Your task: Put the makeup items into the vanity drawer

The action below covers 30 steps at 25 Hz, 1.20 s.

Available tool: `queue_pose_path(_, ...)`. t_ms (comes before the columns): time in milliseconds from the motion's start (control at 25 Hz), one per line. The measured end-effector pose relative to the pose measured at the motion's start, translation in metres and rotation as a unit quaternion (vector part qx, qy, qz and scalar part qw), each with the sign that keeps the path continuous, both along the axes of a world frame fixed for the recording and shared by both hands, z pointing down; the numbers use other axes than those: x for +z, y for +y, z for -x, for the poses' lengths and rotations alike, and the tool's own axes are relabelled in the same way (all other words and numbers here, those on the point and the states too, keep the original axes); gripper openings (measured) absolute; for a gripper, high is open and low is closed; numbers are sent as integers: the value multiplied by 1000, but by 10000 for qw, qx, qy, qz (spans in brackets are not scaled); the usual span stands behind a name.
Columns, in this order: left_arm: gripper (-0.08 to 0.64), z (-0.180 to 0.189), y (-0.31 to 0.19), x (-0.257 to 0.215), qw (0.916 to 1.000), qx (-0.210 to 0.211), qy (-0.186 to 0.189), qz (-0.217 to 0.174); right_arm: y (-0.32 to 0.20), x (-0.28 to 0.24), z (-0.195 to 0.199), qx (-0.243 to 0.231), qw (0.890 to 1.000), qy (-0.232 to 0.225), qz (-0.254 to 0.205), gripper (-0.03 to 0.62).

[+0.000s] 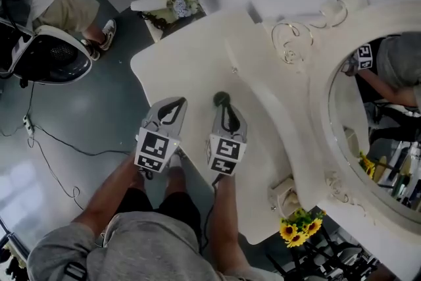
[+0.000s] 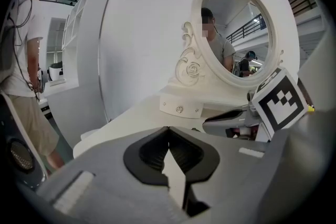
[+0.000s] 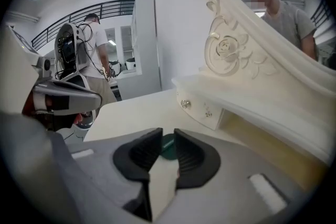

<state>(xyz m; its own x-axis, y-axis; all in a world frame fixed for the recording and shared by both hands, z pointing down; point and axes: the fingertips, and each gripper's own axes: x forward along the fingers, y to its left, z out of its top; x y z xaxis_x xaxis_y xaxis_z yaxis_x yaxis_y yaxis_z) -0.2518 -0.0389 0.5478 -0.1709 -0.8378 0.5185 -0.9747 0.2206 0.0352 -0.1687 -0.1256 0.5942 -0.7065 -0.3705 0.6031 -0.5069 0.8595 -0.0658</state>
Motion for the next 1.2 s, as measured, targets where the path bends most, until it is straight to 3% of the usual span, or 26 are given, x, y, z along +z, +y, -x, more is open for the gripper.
queue_pose_path(80,11,0,0,2,10000,-43,13,18,1,11,4,-100,9997,97,214,176)
queue_pose_path(120,11,1,1,2,10000,-63,16,23,2,16,6,-129,9994,150,278,199)
queue_pose_path(440,11,4,7,6,9998,-182,12,90,2,41,11,-289,9974,502,427,199)
queue_pose_path(760,11,7,11,4,9996,-239,-1,117,7,43,13,-411,9954,713,484,135)
queue_pose_path(1040,11,4,13,3,9997,-218,2,123,16,41,19,-533,9948,741,454,15)
queue_pose_path(1200,11,3,14,0,9998,-183,-20,117,16,37,19,-465,9962,652,349,12)
